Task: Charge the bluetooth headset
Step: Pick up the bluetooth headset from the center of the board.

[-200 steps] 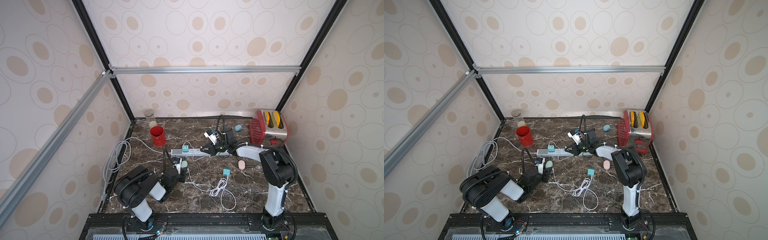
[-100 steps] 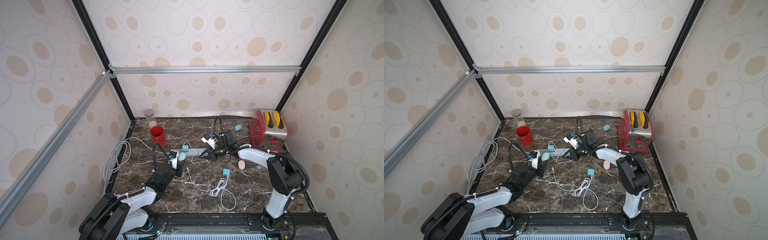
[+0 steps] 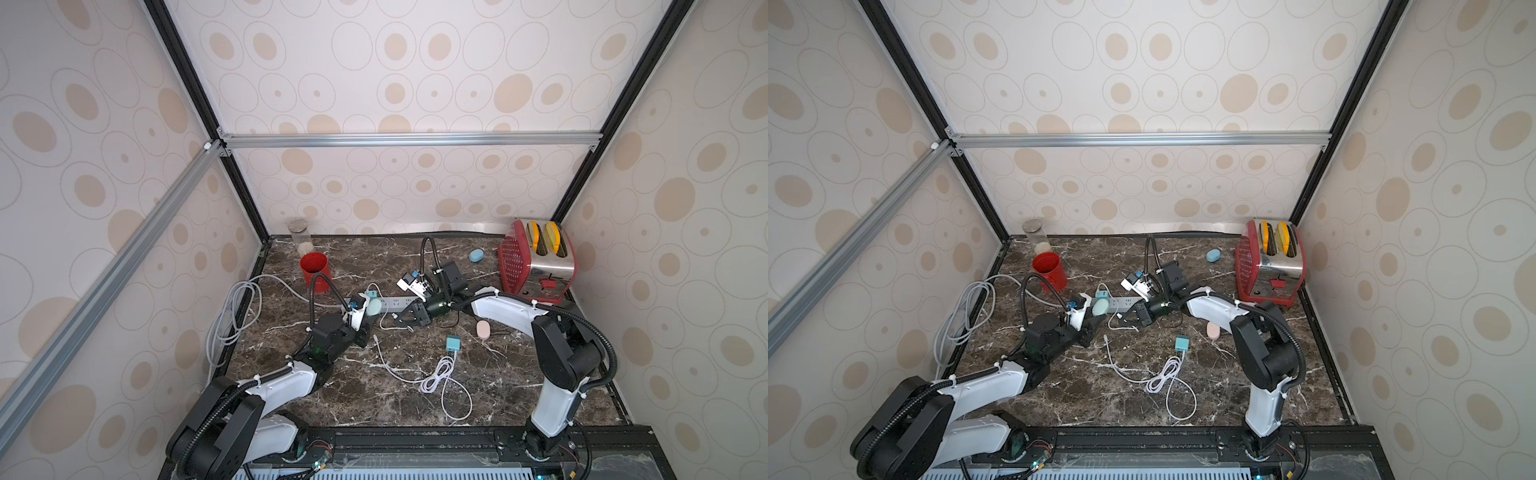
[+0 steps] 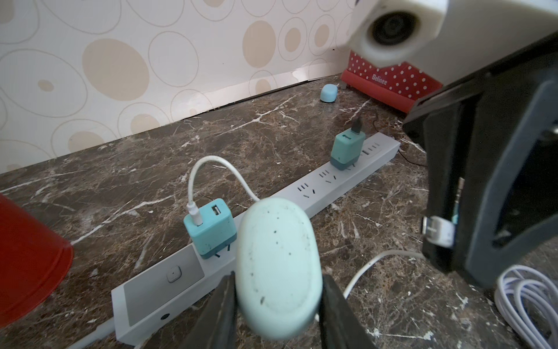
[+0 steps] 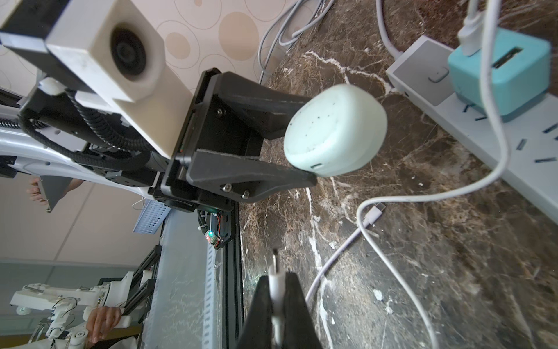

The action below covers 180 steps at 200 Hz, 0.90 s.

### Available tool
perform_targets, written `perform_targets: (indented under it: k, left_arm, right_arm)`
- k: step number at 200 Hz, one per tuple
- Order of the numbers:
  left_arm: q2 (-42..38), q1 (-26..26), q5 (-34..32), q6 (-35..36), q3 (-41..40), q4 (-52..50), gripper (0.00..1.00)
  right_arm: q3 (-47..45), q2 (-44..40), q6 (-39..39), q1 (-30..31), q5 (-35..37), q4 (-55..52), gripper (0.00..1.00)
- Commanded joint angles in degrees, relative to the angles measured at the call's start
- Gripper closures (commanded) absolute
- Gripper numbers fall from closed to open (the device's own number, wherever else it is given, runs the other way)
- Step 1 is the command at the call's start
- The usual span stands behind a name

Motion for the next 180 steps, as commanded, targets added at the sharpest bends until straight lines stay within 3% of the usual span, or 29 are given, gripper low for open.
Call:
perform_targets:
  k: [1,79,180]
  left_arm:
    - [0.5,0.1,4.0,3.9,2.5,1.5,0.61]
    - [0.4,0.1,6.2,5.1,3.6,1.9,0.62]
    - [-1.0,0.0,7.0,5.0,2.5,2.4,0.62]
  right_arm:
    - [3.0,1.4,-2.4,0.6,-0.4,-5.2,1.00]
    - [5.8,3.6,-1.1,1.4,-2.1,-8.2,1.00]
    - [4.8,5.6,9.3,1.4,-4.4,0.8,1.00]
